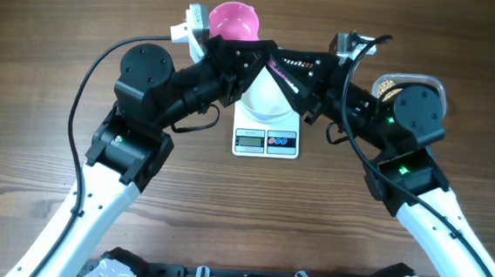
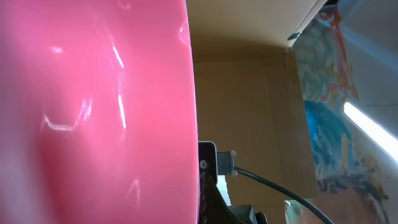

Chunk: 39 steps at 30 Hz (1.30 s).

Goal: Scoop item into bowl and weigh 150g on scale
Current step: 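Bring the right gripper to the scoop handle and grasp it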

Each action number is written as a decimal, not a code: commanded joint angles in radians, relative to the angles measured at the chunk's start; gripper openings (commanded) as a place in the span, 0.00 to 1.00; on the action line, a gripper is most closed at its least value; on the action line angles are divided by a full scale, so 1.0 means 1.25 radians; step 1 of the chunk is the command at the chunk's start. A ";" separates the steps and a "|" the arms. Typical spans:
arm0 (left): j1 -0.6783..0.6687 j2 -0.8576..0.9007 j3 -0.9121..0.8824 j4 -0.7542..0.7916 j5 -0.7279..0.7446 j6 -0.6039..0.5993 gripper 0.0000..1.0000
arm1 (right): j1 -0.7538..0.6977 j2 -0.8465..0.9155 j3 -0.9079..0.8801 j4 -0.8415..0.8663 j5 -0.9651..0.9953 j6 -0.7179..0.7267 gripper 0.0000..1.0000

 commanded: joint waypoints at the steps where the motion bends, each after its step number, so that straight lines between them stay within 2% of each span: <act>1: -0.004 0.008 0.007 0.001 -0.002 -0.002 0.04 | 0.003 0.005 0.009 -0.001 -0.004 -0.018 0.27; 15: -0.004 0.008 0.007 0.004 -0.005 -0.001 0.04 | 0.001 0.005 0.009 -0.034 0.005 -0.062 0.14; 29: -0.004 0.008 0.007 0.003 -0.004 -0.001 0.04 | -0.022 0.005 0.009 -0.043 0.004 -0.099 0.15; 39: -0.004 0.008 0.007 0.004 -0.005 -0.001 0.04 | -0.024 0.005 0.009 -0.048 -0.029 -0.078 0.14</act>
